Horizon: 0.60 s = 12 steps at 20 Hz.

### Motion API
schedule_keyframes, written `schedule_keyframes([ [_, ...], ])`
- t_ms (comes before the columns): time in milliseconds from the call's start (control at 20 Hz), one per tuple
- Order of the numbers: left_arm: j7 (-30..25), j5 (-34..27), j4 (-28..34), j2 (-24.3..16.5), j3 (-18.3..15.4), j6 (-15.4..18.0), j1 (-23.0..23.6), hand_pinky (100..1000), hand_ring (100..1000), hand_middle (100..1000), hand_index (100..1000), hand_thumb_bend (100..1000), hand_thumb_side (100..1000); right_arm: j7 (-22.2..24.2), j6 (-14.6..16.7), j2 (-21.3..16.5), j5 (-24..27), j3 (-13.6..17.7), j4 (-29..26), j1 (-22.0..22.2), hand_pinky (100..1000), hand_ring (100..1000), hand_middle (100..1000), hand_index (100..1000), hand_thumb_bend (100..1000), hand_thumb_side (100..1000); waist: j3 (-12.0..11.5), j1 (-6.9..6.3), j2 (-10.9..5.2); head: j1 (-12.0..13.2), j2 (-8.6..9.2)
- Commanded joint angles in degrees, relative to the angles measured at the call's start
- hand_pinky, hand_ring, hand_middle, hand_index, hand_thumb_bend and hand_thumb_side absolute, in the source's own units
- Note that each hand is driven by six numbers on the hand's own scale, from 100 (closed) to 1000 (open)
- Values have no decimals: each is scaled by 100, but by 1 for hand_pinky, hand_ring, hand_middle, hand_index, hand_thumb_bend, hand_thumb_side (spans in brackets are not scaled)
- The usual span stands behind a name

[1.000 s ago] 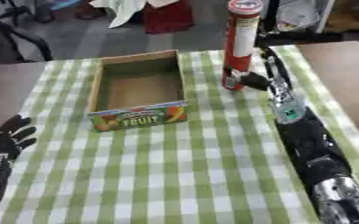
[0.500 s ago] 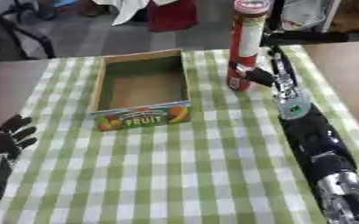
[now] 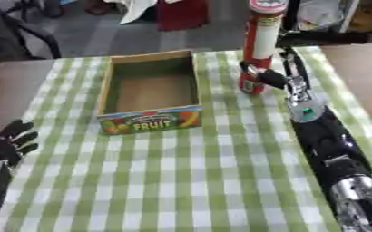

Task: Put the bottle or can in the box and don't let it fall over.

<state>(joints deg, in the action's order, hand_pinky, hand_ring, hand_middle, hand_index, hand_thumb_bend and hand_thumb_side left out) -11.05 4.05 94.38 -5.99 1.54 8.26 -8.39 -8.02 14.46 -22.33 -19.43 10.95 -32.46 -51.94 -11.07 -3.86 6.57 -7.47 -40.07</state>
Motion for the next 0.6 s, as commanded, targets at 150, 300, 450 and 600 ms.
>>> schedule_keyframes([
  [150,-38,-24,130,-18,15,12,-127,888,890,885,971,540,863,-50,9,-239,67,34,6,-198,1000,1000,1000,1000,675,398,-56,23,0,-35,116],
  [300,-58,-28,139,-9,37,13,-171,888,889,885,971,540,863,-54,11,-281,91,39,24,-241,1000,1000,1000,1000,675,399,-113,30,42,-58,150],
  [450,-83,-38,155,4,62,17,-243,888,889,885,971,540,862,-78,7,-347,110,55,34,-296,1000,1000,1000,1000,674,399,-199,30,93,-91,208],
  [600,-100,-39,167,11,78,18,-310,888,889,885,971,540,862,-124,-24,-424,102,76,61,-355,1000,1000,1000,1000,659,391,-280,33,145,-119,269],
])
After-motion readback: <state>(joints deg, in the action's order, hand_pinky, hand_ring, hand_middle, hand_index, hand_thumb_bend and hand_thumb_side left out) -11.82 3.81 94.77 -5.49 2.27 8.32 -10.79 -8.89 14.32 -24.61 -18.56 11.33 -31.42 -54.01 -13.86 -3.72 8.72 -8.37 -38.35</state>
